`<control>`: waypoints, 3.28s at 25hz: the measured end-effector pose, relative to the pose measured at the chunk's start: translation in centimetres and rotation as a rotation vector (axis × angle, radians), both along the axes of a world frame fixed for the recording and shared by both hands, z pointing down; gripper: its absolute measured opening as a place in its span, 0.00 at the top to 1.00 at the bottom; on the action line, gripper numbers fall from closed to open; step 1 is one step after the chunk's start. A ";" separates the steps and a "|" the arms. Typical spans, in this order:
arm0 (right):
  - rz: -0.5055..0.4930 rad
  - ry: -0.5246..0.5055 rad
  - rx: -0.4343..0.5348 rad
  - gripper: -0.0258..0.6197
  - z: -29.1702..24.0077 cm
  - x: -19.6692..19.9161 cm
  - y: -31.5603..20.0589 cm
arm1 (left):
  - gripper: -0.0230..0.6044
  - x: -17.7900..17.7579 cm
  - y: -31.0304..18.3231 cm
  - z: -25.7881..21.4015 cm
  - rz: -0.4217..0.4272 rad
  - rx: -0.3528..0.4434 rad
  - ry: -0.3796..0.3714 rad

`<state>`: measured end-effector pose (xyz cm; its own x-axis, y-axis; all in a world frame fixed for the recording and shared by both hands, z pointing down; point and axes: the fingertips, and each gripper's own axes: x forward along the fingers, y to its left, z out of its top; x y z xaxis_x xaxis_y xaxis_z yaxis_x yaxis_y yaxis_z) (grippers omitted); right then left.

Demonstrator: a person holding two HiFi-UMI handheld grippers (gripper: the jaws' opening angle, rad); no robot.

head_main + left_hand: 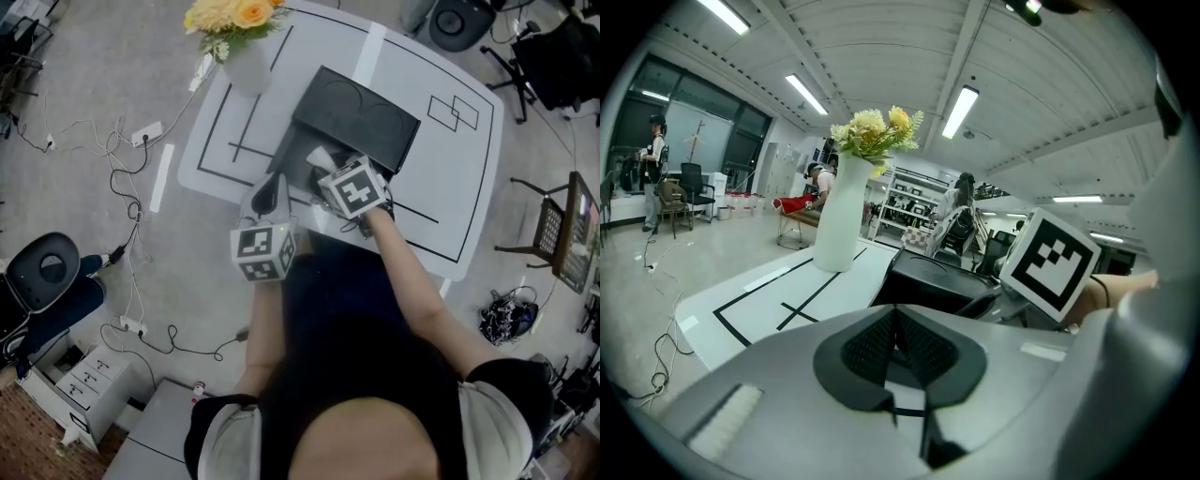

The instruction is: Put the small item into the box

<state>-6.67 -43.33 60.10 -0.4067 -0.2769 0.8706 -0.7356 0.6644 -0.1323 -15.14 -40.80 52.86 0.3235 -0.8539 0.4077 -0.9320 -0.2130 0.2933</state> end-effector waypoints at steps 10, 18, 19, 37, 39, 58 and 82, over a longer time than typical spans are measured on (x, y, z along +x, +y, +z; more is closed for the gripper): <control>0.019 -0.017 -0.008 0.67 -0.2 -0.2 0.2 | 0.95 -1.2 0.0 0.0 -0.032 -0.005 0.018; 0.014 -0.023 0.022 0.60 -0.7 -0.2 0.1 | 0.95 -0.8 -0.1 0.1 -0.019 -0.004 0.019; 0.010 -0.025 0.027 0.59 -0.8 -0.2 0.1 | 0.95 -0.7 -0.1 0.2 -0.017 -0.005 0.018; 0.045 -0.108 0.076 0.58 -3.2 0.5 0.4 | 0.95 -0.2 0.5 -0.8 -0.003 0.014 -0.010; 0.050 -0.124 0.079 0.58 -3.5 0.6 0.5 | 0.95 -0.2 0.6 -1.0 -0.002 0.018 -0.013; 0.126 -0.299 0.129 0.60 -8.3 2.2 0.9 | 0.95 -0.2 0.4 -2.2 -0.007 0.046 -0.039; 0.212 -0.413 0.355 0.79 -16.6 5.3 -0.3 | 0.95 0.6 -0.7 -5.9 0.052 0.120 -0.058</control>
<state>-1.36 -43.64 43.45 -0.5967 -0.6351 0.4905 -0.7920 0.5644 -0.2326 -14.59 -41.46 46.99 0.3476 -0.8801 0.3234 -0.9334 -0.2920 0.2086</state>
